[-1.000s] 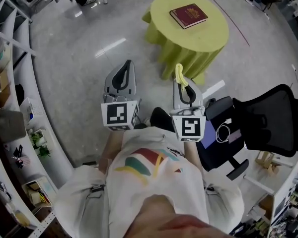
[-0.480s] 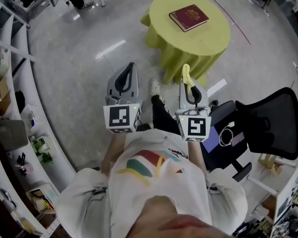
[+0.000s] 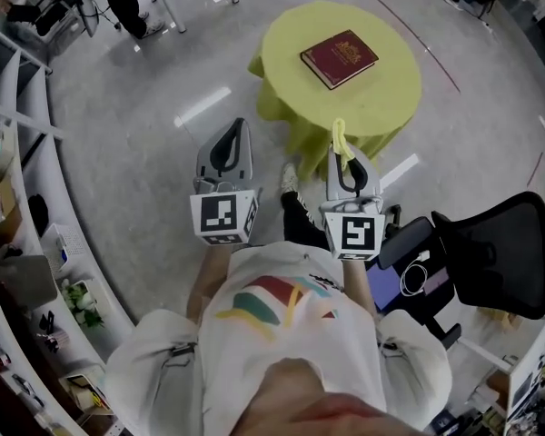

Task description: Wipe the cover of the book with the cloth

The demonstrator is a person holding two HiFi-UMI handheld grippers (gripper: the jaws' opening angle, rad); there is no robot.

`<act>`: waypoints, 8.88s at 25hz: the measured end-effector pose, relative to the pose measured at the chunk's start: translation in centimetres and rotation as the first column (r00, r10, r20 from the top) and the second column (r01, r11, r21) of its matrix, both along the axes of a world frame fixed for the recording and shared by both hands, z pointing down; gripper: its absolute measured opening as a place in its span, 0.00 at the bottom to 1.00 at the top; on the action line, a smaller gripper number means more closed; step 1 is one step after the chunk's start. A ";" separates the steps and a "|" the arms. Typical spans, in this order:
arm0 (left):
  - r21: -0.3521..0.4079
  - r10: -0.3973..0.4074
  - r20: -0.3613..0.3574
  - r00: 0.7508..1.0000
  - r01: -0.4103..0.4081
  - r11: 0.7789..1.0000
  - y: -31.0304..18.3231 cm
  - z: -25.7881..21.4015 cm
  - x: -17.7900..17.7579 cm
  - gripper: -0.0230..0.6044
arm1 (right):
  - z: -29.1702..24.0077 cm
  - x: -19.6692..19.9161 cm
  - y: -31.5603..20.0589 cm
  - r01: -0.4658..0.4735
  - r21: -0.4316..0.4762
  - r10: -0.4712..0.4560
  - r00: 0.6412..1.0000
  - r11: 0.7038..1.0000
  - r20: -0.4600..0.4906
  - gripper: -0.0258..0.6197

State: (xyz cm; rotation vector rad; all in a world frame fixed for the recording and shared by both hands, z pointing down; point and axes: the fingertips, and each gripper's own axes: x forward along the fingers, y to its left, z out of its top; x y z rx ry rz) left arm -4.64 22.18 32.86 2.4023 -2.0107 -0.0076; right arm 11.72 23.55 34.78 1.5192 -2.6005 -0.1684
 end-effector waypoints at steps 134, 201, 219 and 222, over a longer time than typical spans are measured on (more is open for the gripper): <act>-0.782 0.441 -0.345 0.829 -0.513 0.353 -36.8 27.4 12.4 0.33 | 22.5 15.4 -42.7 -0.333 -0.569 -0.213 0.694 0.752 -0.688 0.09; -0.790 0.528 -0.290 0.798 -0.511 0.338 -36.8 28.2 13.1 0.33 | 25.2 1.0 -29.7 -0.274 -0.749 -0.311 0.784 0.603 -0.537 0.09; -0.775 0.524 -0.266 0.809 -0.503 0.383 -36.8 27.8 13.0 0.33 | 24.8 -0.8 -28.3 -0.257 -0.769 -0.304 0.810 0.586 -0.502 0.08; -0.766 0.528 -0.266 0.807 -0.509 0.392 -36.9 27.7 13.1 0.33 | 24.8 -0.7 -28.4 -0.261 -0.770 -0.301 0.811 0.582 -0.502 0.08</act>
